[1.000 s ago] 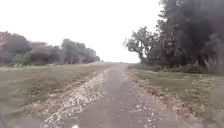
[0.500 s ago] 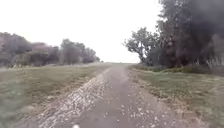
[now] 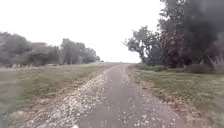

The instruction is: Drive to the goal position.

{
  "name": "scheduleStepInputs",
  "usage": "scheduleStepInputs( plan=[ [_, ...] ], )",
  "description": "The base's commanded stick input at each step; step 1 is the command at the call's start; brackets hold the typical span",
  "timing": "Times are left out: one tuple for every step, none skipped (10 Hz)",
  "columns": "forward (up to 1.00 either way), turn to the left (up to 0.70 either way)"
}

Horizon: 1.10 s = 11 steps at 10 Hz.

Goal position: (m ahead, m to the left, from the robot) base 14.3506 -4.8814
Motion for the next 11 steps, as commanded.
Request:
scheduleStepInputs(
  plan=[
    [0.45, 0.0],
    [0.45, 0.0],
    [0.45, 0.0],
    [0.45, 0.0],
    [0.45, 0.0],
    [0.45, 0.0],
    [0.45, 0.0],
    [0.45, 0.0],
    [0.45, 0.0],
    [0.45, 0.0],
    [0.45, 0.0]
  ],
)
